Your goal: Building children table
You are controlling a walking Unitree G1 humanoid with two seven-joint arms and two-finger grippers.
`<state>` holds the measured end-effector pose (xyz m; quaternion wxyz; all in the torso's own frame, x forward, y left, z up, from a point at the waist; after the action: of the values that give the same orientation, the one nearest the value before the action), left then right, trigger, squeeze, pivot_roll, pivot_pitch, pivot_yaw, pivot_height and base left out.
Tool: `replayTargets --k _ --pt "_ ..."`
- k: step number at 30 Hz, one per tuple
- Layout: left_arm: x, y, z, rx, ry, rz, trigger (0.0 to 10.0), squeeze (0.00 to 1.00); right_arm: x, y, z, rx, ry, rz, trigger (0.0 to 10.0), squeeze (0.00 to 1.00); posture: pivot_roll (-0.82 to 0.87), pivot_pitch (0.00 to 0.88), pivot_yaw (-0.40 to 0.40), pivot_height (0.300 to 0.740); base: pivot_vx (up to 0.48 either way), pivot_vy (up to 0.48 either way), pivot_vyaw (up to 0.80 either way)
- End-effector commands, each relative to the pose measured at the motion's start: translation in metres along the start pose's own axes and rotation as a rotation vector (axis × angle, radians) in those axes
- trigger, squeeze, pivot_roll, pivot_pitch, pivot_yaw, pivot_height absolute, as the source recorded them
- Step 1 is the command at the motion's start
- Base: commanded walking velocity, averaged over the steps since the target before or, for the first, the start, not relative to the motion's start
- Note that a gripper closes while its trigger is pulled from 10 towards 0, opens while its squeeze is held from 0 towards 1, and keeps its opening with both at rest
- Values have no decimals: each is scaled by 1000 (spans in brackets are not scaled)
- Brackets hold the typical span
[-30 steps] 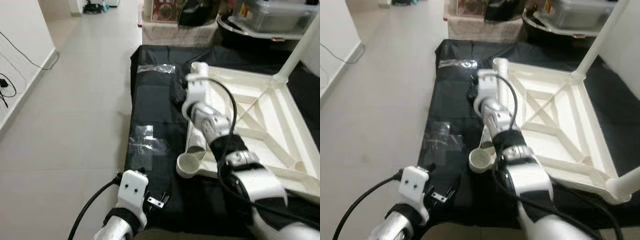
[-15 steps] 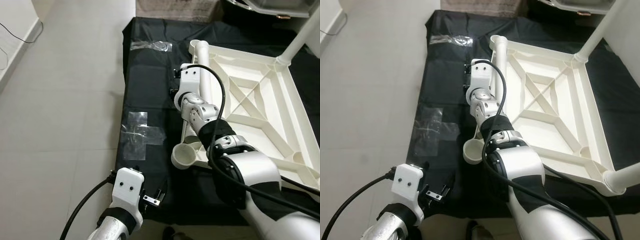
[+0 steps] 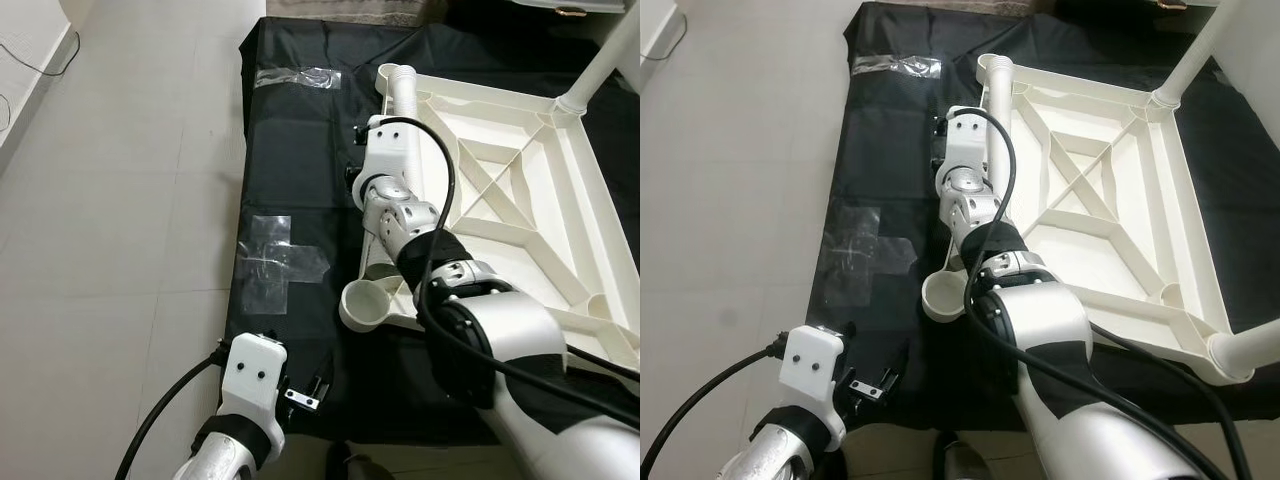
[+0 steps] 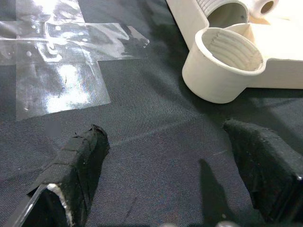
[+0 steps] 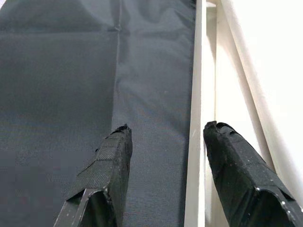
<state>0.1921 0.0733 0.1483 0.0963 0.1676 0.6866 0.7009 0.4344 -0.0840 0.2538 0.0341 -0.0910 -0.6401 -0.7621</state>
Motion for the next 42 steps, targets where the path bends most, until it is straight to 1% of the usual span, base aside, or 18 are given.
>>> replayTargets --k 1,3,6,10,13,14,15,19,25,29,31,34,35,36,37,38,41,42 --pt "1 0 -16 34 -58 9 10000 0 0 -33 -6 -13 -40 167 10000 0 53 302 -116 740 0 0 0" --pt "0 -1 -16 33 -59 8 10000 0 1 -38 -3 -23 -29 203 10000 0 47 296 -119 740 0 0 0" --pt "-1 -1 -15 32 -59 8 10000 0 1 -40 -2 -32 -20 215 10000 0 45 295 -121 740 0 0 0" --pt "-2 -2 -15 32 -58 8 10000 0 3 -45 0 -65 -10 268 10000 0 42 288 -123 740 0 0 0" --pt "-3 -2 -15 31 -58 9 10000 0 3 -45 0 -71 -9 278 10000 0 38 284 -123 740 0 0 0" --pt "-4 -2 -14 31 -57 8 10000 0 3 -46 -1 -87 -14 288 980 0 37 283 -122 740 0 0 0" --pt "-5 -2 -14 31 -56 7 10000 0 3 -45 -2 -87 -23 290 0 0 33 280 -125 740 0 0 0" --pt "-6 -2 -14 31 -53 4 10000 0 2 -41 -5 -63 -38 280 0 0 27 277 -124 740 0 0 0" --pt "-8 -2 -14 32 -52 1 10000 0 2 -35 -7 -59 -46 267 0 0 19 276 -125 740 0 0 0" --pt "-9 -2 -14 33 -52 -1 10000 0 2 -34 -6 -25 -10 274 0 0 16 275 -126 740 0 0 0" --pt "-10 -2 -14 33 -51 -2 10000 0 2 -36 -8 8 1 279 0 0 15 273 -125 740 0 0 0" --pt "-10 -2 -14 32 -51 -2 10000 0 2 -37 -9 15 3 281 0 0 15 273 -125 740 0 0 0" --pt "-11 -3 -15 33 -53 -3 10000 0 1 -41 -10 96 59 301 0 0 12 264 -126 740 0 0 0" --pt "-11 -3 -15 33 -53 -3 10000 0 1 -41 -10 96 59 301 0 0 12 264 -126 740 0 0 0" --pt "-11 -3 -15 33 -54 -3 10000 0 3 -48 -11 175 131 346 0 0 10 260 -127 740 0 0 0" --pt "-11 -3 -15 33 -54 -3 10000 0 3 -48 -11 175 131 346 0 0 10 260 -127 740 0 0 0" --pt "-12 -3 -15 34 -55 -4 10000 0 5 -59 -13 263 202 411 0 0 9 258 -126 740 0 0 0" --pt "-12 -3 -15 34 -55 -4 10000 0 5 -59 -13 263 202 411 0 0 9 258 -126 740 0 0 0"
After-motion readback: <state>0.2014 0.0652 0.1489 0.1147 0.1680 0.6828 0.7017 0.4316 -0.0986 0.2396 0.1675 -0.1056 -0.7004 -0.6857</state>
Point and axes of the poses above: a point about 5 cm out from each wrist's last joint towards the gripper, its own x axis pointing back from the gripper into the wrist, its own y axis along the axis of the wrist's last joint, z = x × y, the point moved 1 cm from there along -x, pointing out of the wrist towards the gripper, and after that the axes turned 6 degrees about -x, right-handed, at the moved point
